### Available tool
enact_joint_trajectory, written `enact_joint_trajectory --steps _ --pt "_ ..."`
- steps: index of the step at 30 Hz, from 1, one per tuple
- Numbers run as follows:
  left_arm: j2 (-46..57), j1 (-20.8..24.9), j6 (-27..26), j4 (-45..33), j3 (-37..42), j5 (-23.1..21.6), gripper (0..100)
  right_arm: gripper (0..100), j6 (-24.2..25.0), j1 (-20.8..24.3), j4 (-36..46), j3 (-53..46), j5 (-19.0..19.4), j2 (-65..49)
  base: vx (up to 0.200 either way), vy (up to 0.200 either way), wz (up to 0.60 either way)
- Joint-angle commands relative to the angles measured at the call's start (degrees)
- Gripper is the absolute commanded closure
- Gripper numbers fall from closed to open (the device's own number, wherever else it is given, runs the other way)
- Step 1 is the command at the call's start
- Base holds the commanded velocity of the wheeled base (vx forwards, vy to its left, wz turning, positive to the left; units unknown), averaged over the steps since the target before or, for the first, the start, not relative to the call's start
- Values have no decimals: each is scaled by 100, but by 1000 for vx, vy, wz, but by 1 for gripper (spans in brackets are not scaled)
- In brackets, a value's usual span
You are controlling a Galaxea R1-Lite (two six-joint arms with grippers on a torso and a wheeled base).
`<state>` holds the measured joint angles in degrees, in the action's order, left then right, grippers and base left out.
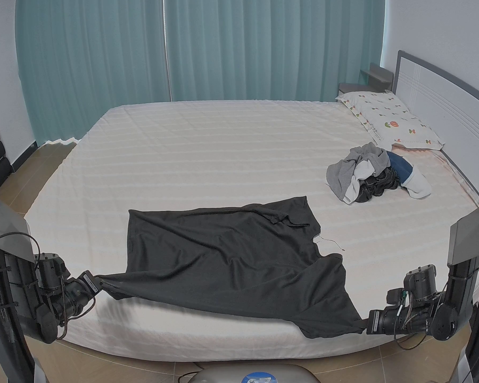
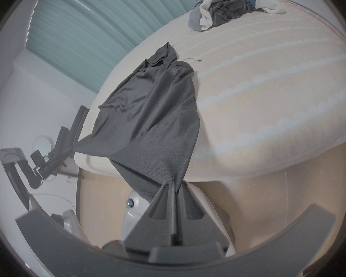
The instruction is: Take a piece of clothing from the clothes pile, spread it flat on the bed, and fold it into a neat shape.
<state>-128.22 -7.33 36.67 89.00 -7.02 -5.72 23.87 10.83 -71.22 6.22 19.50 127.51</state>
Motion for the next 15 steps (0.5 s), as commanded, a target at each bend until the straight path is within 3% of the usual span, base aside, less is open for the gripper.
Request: enact_joint_trajectory --steps 1,5,9,15 --pt "-159 -50 -643 73 500 18 100 100 -365 130 -33 -560 1 -7 0 0 0" --pt "-397 -32 -1285 47 685 132 100 100 -392 341 -15 -622 -34 125 0 0 0" --pt "-783 -23 -1373 73 649 466 100 100 -401 517 -147 -622 -78 353 0 0 0" --pt "-915 -14 -1496 64 667 422 100 100 -383 649 -147 -622 -289 371 0 0 0"
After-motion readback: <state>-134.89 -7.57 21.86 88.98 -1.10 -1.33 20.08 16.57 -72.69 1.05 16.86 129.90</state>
